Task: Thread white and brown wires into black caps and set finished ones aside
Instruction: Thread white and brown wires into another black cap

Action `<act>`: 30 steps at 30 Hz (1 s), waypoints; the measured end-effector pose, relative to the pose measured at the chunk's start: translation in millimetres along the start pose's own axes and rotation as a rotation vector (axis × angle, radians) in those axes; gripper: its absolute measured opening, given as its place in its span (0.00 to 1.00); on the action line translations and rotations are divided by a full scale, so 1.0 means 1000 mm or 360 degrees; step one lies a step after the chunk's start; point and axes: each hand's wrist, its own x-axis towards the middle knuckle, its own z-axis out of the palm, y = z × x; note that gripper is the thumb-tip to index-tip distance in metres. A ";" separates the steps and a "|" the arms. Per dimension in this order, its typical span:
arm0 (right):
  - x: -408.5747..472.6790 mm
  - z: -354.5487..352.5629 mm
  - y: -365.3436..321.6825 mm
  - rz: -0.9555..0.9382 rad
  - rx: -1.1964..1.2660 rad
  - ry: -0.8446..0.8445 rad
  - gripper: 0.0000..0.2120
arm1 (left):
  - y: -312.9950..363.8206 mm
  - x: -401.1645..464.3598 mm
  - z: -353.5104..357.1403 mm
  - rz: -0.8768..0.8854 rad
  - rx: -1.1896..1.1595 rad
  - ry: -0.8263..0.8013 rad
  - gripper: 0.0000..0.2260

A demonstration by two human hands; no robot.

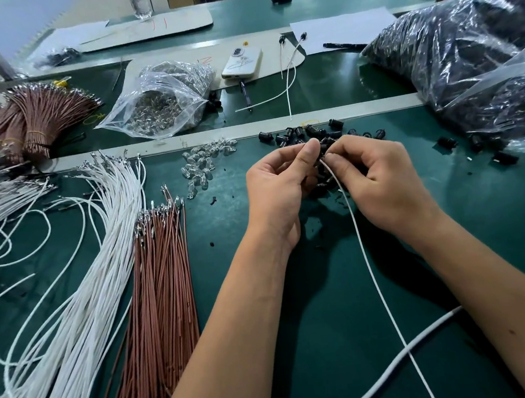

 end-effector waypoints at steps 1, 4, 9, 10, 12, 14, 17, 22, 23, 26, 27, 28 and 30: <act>-0.001 0.000 0.000 -0.0011 -0.0009 0.0010 0.09 | -0.001 -0.001 0.001 -0.0004 0.0009 -0.0001 0.03; -0.002 0.001 0.001 -0.0024 -0.0042 0.0033 0.09 | -0.003 -0.002 0.001 -0.0029 -0.0013 -0.0006 0.03; -0.001 0.001 0.004 0.0003 0.0057 0.0075 0.07 | -0.002 -0.002 -0.002 0.0149 0.0019 -0.0056 0.03; 0.000 0.001 0.004 -0.0010 0.0066 0.0060 0.07 | -0.001 -0.001 -0.003 0.0243 0.0076 -0.0067 0.03; 0.002 0.000 0.004 -0.0080 0.0051 0.0029 0.05 | 0.003 -0.001 -0.005 0.0431 0.0161 -0.0107 0.06; 0.004 -0.002 0.004 -0.0157 0.0023 0.0061 0.04 | 0.007 0.000 -0.006 0.0564 0.0205 -0.0180 0.08; 0.005 -0.004 0.001 -0.0232 -0.0019 0.0143 0.04 | 0.011 -0.001 -0.008 0.0667 0.0260 -0.0301 0.11; 0.003 -0.008 -0.001 -0.0339 -0.0025 0.0250 0.04 | 0.015 -0.005 -0.007 0.0688 0.0216 -0.0415 0.13; 0.003 -0.008 -0.002 -0.0350 -0.0013 0.0264 0.04 | 0.016 -0.006 -0.007 0.0697 0.0217 -0.0424 0.13; 0.003 -0.009 -0.004 -0.0369 0.0011 0.0288 0.05 | 0.020 -0.008 -0.006 0.0735 0.0243 -0.0451 0.14; 0.003 -0.009 -0.004 -0.0377 0.0009 0.0297 0.04 | 0.021 -0.008 -0.006 0.0742 0.0249 -0.0456 0.14; 0.003 -0.010 -0.005 -0.0385 0.0005 0.0305 0.04 | 0.022 -0.009 -0.006 0.0747 0.0255 -0.0457 0.14; 0.004 -0.011 -0.006 -0.0400 0.0001 0.0305 0.04 | 0.024 -0.009 -0.005 0.0749 0.0268 -0.0453 0.15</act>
